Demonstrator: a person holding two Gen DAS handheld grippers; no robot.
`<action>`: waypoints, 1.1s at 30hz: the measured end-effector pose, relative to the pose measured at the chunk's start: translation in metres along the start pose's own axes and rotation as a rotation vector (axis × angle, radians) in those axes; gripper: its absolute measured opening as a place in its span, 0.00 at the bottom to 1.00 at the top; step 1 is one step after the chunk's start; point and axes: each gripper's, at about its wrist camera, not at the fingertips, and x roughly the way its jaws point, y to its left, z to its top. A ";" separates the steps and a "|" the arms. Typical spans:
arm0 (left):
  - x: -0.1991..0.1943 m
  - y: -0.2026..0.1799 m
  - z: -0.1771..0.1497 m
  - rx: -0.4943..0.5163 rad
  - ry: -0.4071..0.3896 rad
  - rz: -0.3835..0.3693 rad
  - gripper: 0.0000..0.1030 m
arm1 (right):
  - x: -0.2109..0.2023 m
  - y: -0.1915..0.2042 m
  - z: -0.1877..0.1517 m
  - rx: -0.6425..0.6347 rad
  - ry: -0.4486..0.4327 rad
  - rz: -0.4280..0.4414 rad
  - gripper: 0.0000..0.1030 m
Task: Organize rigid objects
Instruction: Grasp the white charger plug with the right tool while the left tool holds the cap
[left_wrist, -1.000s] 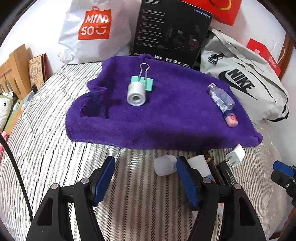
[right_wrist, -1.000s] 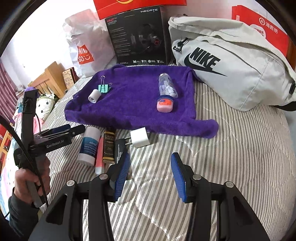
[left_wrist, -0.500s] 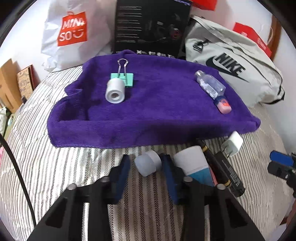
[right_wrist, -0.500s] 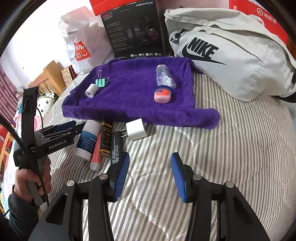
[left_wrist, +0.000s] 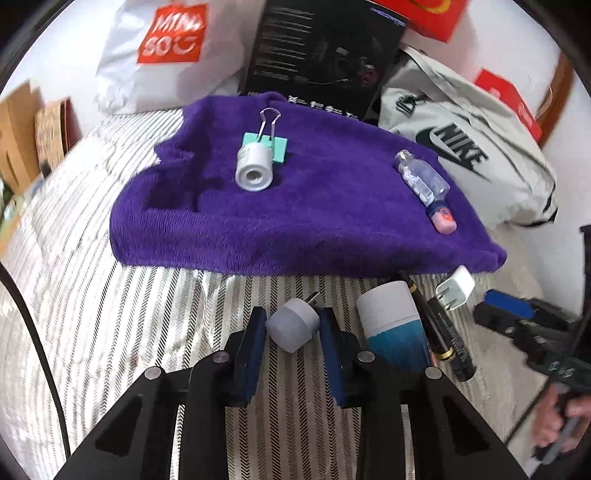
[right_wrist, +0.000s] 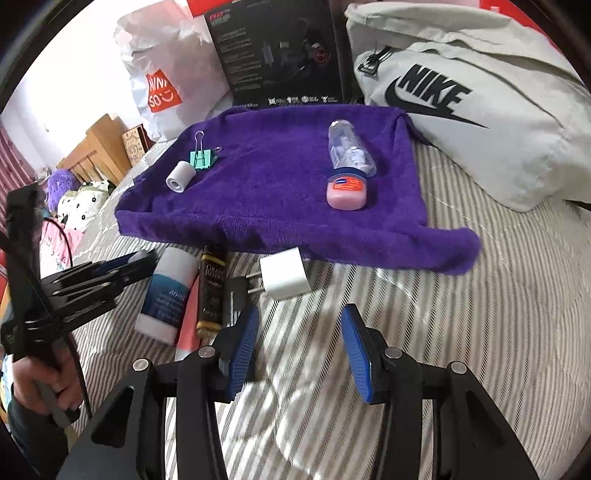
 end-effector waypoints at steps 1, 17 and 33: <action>0.000 0.001 0.000 -0.005 0.002 -0.005 0.28 | 0.004 0.002 0.002 -0.008 0.002 0.000 0.45; -0.004 0.005 0.002 -0.015 0.008 -0.028 0.28 | 0.037 0.025 0.022 -0.126 0.023 -0.033 0.48; -0.006 0.005 0.003 -0.010 0.010 -0.035 0.28 | 0.042 0.018 0.021 -0.088 0.020 -0.094 0.49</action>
